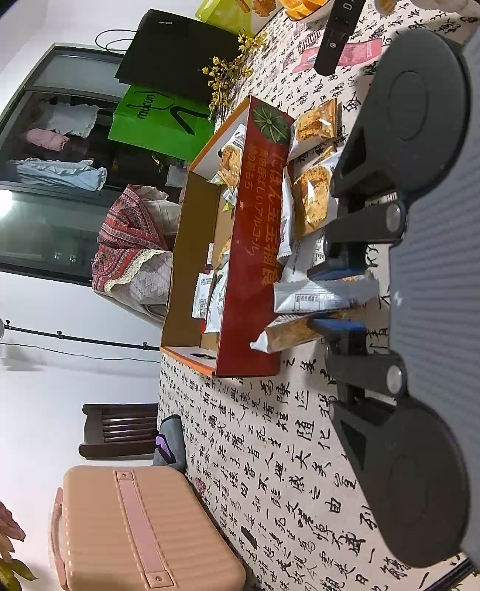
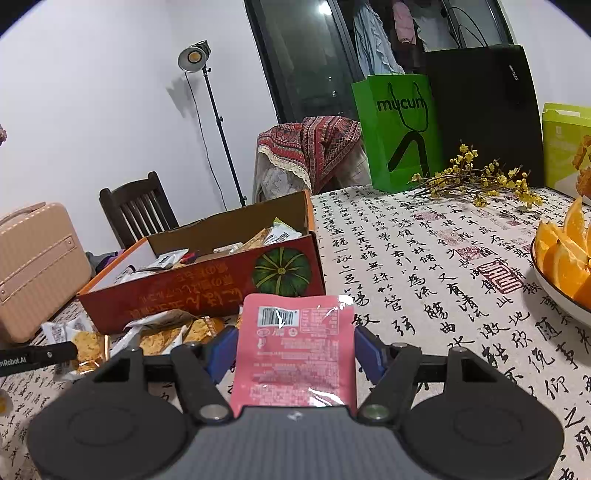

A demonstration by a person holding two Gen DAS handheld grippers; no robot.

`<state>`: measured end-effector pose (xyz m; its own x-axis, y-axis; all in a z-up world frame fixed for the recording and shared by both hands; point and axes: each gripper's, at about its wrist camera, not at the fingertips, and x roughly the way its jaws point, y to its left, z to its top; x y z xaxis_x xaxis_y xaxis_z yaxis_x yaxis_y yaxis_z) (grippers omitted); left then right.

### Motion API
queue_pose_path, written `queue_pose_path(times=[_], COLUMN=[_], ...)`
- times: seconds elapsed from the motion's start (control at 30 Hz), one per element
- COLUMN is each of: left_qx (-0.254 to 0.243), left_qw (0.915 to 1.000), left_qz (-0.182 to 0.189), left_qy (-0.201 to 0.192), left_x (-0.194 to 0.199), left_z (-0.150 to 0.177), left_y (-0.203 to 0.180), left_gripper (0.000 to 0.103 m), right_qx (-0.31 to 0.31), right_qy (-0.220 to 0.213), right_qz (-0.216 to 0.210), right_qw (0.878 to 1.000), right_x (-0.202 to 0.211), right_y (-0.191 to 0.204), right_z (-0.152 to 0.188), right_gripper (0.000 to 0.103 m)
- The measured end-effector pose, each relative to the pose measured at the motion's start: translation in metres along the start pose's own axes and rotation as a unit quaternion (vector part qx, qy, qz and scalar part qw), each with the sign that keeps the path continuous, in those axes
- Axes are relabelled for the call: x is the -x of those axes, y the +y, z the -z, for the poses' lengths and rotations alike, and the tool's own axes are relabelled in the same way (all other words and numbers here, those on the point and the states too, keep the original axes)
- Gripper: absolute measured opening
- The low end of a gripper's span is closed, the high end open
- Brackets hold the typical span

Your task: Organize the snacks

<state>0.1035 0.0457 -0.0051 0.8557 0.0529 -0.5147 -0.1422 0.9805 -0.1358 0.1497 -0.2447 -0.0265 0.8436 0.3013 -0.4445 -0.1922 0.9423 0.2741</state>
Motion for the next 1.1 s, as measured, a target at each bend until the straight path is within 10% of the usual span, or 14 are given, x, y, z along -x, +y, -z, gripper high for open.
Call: queue_pose_path(times=[0.37, 0.57, 0.8, 1.1], left_qx=[0.018, 0.030, 0.042, 0.023], left_qw=[0.9996, 0.9986, 0.9972, 0.9981], left_qz=[0.002, 0.013, 0.035, 0.056], left_qy=[0.020, 0.042, 0.050, 0.008], left_x=[-0.012, -0.017, -0.019, 0.014], left_z=[0.004, 0.011, 0.012, 0.010], left_y=[0.009, 0.014, 0.009, -0.001], left_gripper=[0.022, 0.049, 0.014, 0.012], right_qx=[0.001, 0.001, -0.002, 0.004], right_qy=[0.006, 0.011, 0.010, 0.016], right_qz=[0.003, 0.002, 0.000, 0.000], right_qw=[1.000, 1.000, 1.000, 1.000], right_x=[-0.004, -0.007, -0.007, -0.007], right_y=[0.001, 0.001, -0.001, -0.002], right_z=[0.001, 0.003, 0.004, 0.003], right_gripper=[0.068, 0.069, 0.069, 0.068])
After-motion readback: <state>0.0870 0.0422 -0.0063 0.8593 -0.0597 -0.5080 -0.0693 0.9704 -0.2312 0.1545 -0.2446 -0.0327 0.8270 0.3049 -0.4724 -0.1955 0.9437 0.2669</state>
